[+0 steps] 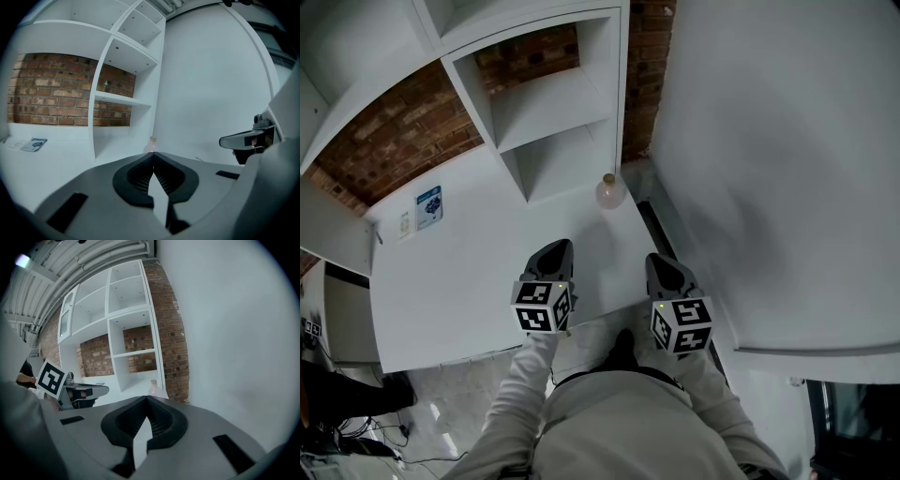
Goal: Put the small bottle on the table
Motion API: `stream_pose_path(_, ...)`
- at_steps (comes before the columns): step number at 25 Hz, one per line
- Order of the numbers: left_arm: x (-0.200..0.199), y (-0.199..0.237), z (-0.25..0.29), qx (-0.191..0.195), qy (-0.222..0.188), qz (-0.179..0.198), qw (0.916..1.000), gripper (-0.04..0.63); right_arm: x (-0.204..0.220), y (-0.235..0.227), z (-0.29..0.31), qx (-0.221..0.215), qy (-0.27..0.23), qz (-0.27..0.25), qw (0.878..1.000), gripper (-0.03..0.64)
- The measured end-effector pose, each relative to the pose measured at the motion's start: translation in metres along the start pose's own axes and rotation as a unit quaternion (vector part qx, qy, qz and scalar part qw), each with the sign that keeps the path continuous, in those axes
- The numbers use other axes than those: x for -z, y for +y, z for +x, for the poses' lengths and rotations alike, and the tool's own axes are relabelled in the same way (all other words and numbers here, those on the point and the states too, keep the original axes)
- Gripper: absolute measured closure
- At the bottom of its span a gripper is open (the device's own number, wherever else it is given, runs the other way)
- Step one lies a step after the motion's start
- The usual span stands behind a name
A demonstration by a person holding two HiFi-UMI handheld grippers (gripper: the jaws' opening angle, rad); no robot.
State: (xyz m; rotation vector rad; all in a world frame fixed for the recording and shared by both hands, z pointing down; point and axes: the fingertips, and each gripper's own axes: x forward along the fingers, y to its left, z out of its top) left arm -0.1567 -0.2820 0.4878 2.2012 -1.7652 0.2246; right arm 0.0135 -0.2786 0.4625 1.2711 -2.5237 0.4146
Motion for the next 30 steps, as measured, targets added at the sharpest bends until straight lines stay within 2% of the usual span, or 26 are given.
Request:
stream_pose_path(18, -0.005, -0.001, -0.017, -0.014, -0.007, 0.004, 0.9999, 0.575, -0.002, 0.006, 0.0, -0.021, -0.002, -0.009, 1.0, 0.589)
stream_pose_path(30, 0.002, 0.006, -0.028, -0.036, -0.001, 0.002, 0.9994, 0.575, -0.003, 0.004, -0.003, -0.024, -0.004, -0.012, 1.0, 0.589)
